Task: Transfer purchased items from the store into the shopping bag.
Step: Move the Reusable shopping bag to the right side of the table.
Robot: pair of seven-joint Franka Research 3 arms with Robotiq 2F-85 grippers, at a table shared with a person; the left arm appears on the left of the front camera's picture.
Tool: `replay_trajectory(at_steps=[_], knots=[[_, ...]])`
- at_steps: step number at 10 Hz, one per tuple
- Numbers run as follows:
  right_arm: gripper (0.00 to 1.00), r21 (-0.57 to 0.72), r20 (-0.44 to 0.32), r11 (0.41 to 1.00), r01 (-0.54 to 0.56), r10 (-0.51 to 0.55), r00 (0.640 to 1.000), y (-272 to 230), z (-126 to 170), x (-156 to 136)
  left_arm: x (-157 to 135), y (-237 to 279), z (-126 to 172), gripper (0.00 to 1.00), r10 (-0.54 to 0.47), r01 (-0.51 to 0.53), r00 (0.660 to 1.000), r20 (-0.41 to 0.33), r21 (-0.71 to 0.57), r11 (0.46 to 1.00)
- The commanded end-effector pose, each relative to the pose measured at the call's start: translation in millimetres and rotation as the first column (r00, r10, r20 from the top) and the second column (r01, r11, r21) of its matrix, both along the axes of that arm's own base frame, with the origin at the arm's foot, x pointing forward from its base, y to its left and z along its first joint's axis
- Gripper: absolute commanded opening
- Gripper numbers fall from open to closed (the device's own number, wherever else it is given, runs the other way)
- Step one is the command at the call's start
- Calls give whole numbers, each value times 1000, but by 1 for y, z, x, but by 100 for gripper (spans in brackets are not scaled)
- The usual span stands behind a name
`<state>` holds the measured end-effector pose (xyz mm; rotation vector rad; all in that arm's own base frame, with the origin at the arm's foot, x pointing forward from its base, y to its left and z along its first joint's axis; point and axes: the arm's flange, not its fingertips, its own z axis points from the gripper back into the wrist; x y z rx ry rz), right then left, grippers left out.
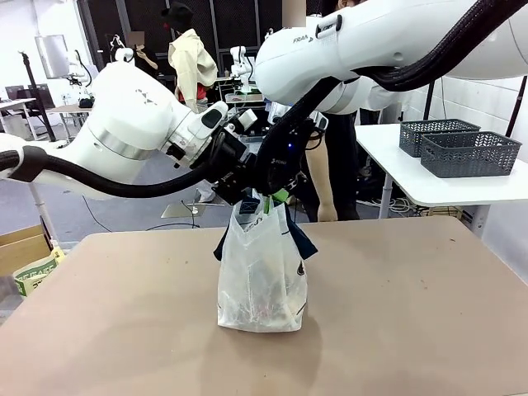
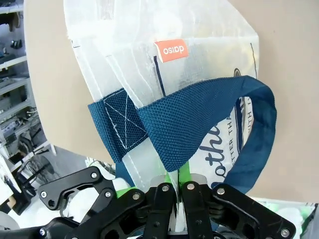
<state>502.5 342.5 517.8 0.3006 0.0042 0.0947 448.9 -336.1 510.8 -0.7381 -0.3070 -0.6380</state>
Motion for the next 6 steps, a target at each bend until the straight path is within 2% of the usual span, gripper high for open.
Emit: replay_trajectory(at_steps=[1, 6], knots=[[0, -16, -5, 1000, 14, -14, 1000, 3, -5, -3, 3, -12, 2, 100, 40, -40, 999, 7, 37, 999], [0, -12, -9, 1000, 14, -14, 1000, 4, -5, -2, 3, -3, 7, 100, 100, -100, 995, 11, -5, 995]])
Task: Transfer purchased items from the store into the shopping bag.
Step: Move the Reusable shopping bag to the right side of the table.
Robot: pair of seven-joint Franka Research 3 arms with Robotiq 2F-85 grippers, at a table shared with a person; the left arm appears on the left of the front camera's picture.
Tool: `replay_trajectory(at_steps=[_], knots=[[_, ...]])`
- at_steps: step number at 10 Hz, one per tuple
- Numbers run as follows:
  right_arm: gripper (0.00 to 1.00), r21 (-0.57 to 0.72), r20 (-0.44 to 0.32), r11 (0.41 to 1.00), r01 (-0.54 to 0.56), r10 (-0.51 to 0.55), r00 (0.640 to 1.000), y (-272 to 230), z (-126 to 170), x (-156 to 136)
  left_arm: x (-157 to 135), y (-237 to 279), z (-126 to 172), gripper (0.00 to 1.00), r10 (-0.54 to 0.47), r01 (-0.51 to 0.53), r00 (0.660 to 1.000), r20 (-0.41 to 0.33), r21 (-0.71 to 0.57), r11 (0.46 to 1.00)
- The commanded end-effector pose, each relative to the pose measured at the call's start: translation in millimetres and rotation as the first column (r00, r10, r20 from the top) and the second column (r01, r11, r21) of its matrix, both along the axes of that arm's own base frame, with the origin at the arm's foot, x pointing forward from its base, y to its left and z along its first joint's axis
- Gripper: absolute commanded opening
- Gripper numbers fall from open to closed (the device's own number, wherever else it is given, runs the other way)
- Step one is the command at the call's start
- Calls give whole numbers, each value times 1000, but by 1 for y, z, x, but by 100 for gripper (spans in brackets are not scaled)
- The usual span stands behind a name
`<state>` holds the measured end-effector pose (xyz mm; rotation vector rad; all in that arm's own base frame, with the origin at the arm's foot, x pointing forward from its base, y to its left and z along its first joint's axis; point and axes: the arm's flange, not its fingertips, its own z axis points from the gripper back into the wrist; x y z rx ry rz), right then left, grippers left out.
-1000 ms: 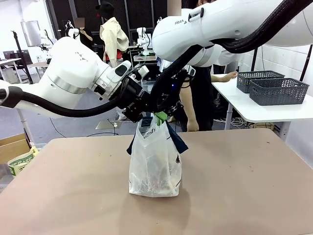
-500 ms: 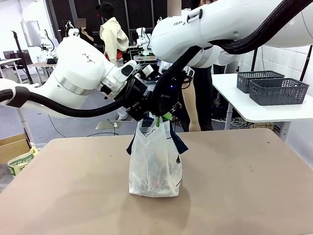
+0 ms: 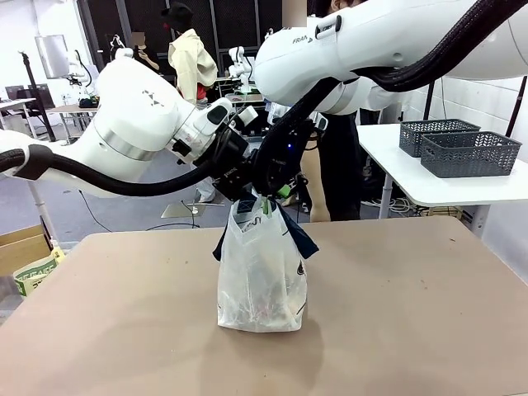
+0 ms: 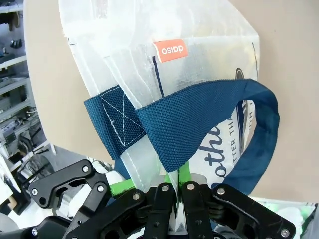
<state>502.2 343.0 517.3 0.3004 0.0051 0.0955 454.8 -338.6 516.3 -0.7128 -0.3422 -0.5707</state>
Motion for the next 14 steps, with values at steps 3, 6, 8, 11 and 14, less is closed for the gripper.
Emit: replay_trajectory(at_steps=[3, 6, 8, 11, 14], knots=[[0, -14, -7, 1000, 11, -11, 1000, 4, -4, -2, -3, -6, -4, 100, 1, -1, 1000, -28, 1, 1000], [0, -15, -7, 1000, 12, -12, 1000, 3, -4, 0, -6, -13, -20, 100, -23, 27, 997, -76, 45, 999], [0, -11, -10, 1000, 15, -15, 1000, 3, -5, 0, -10, -12, -20, 63, -25, 29, 999, -47, 79, 996], [0, 5, -5, 999, 32, -32, 999, -2, -4, 1, -13, -6, -20, 7, -6, 10, 999, -37, 90, 996], [0, 30, 4, 998, 49, -49, 999, -9, 1, 0, -14, 0, -19, 0, 8, -6, 1000, -28, 83, 997]])
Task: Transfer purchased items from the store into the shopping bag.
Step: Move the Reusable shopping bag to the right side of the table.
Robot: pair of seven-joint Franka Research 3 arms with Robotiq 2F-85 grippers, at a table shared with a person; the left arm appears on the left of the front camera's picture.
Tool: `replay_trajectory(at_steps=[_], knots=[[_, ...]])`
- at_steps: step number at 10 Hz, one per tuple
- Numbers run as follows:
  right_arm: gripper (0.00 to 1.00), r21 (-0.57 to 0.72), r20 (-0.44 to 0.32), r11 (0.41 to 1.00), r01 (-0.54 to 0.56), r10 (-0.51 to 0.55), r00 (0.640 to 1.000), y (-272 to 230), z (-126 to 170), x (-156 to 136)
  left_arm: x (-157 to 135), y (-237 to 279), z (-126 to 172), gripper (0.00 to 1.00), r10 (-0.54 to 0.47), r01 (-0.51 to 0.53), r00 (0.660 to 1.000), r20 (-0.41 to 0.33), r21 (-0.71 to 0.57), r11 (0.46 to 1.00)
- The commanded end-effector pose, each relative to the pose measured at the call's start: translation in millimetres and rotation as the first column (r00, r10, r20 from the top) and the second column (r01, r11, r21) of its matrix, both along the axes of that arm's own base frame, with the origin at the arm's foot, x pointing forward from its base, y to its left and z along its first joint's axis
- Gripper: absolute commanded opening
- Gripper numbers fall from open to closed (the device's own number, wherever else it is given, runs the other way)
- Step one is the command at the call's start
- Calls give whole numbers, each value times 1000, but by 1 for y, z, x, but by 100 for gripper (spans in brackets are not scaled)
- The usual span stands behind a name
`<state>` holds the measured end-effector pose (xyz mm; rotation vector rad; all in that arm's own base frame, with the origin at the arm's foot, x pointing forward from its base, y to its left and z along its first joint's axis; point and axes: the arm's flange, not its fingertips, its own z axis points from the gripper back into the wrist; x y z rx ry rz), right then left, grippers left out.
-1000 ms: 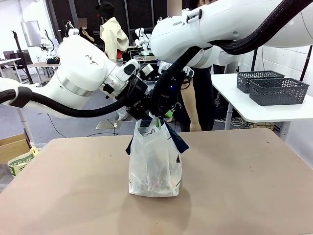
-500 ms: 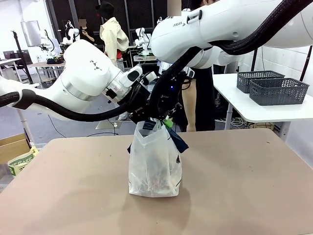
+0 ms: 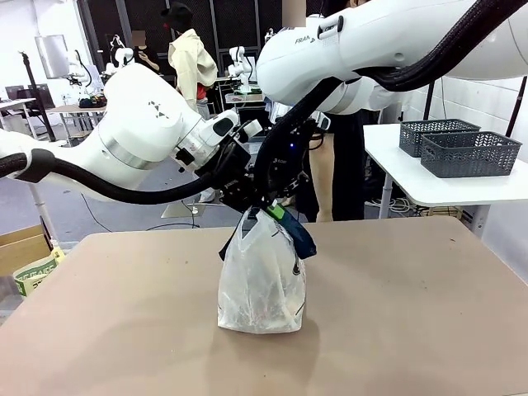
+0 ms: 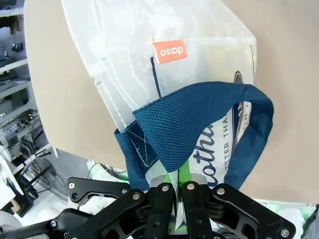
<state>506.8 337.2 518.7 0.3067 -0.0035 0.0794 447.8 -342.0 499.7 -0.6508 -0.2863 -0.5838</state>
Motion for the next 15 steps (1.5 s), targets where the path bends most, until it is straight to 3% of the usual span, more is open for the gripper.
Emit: replay_trajectory(at_steps=[1, 6, 10, 12, 13, 15], knots=[[0, 32, 4, 999, 44, -44, 999, -7, 2, -6, -7, 6, -3, 0, 26, -26, 1000, 3, 10, 1000], [0, 67, 21, 996, 60, -62, 998, -18, 8, -6, -9, 15, -4, 0, 30, -31, 999, 9, 41, 999], [0, 122, 42, 989, -81, 77, 996, -23, 7, -6, -7, 25, 9, 0, 28, -32, 998, 61, 60, 998], [0, 151, 77, 979, -140, 130, 989, -27, 4, -4, -1, 12, 7, 0, 23, -24, 999, 42, 16, 1000], [13, 184, 97, 968, -172, 156, 983, -28, 3, -4, -1, 12, 7, 0, 23, -24, 999, 42, 16, 1000], [52, 219, 119, 962, -162, 138, 983, -38, 5, -3, -1, 12, 7, 0, 23, -24, 999, 42, 16, 1000]])
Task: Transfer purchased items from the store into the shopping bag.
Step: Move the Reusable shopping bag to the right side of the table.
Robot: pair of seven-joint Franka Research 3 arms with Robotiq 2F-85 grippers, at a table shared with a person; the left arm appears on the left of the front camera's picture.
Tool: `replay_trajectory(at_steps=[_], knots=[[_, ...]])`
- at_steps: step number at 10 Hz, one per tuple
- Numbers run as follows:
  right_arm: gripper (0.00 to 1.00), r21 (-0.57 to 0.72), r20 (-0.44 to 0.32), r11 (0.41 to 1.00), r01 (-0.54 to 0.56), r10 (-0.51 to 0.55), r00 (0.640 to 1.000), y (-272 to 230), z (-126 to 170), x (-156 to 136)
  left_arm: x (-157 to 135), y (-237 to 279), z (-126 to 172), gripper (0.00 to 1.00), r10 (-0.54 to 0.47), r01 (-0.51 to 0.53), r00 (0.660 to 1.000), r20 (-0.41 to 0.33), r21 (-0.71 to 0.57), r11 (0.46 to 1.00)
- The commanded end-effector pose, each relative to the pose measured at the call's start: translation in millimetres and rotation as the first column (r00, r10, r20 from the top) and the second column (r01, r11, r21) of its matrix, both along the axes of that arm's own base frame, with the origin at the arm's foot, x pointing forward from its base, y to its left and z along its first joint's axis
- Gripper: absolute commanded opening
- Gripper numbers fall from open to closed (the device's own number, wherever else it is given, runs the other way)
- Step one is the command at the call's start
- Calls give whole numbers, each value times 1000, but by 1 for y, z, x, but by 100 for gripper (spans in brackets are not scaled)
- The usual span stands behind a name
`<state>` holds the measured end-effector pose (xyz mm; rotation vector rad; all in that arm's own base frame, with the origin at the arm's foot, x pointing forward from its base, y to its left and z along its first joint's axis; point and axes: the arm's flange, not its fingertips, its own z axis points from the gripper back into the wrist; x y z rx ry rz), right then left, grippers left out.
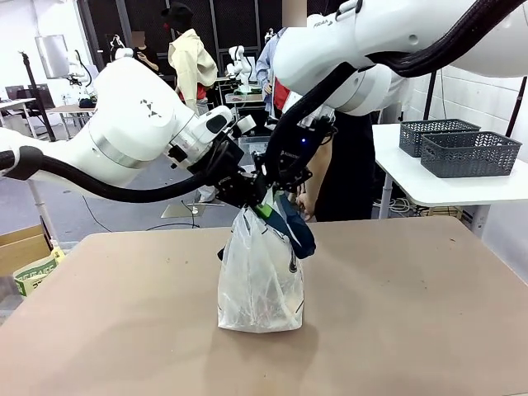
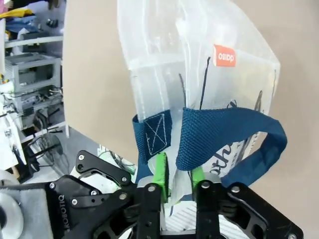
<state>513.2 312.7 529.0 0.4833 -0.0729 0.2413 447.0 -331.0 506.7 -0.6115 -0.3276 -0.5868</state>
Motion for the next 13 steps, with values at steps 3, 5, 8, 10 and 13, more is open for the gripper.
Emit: replay_trajectory(at_steps=[3, 5, 8, 10, 13], knots=[[100, 87, 44, 995, 38, -42, 998, -35, 4, -11, 0, 1, 0, 0, 7, -7, 1000, -5, -8, 1000], [100, 125, 73, 991, 39, -49, 996, -56, 13, -15, 0, 1, 0, 0, 7, -7, 1000, -5, -8, 1000], [100, 136, 126, 977, -167, 150, 981, -90, 25, -20, 0, 1, 0, 0, 7, -7, 1000, -5, -8, 1000], [100, 56, 228, 932, -358, 337, 913, -112, 30, -25, 0, 1, 0, 0, 7, -7, 1000, -5, -8, 1000], [100, -65, 423, 859, -507, 484, 766, -141, 24, -44, 0, 1, 0, 0, 7, -7, 1000, -5, -8, 1000]])
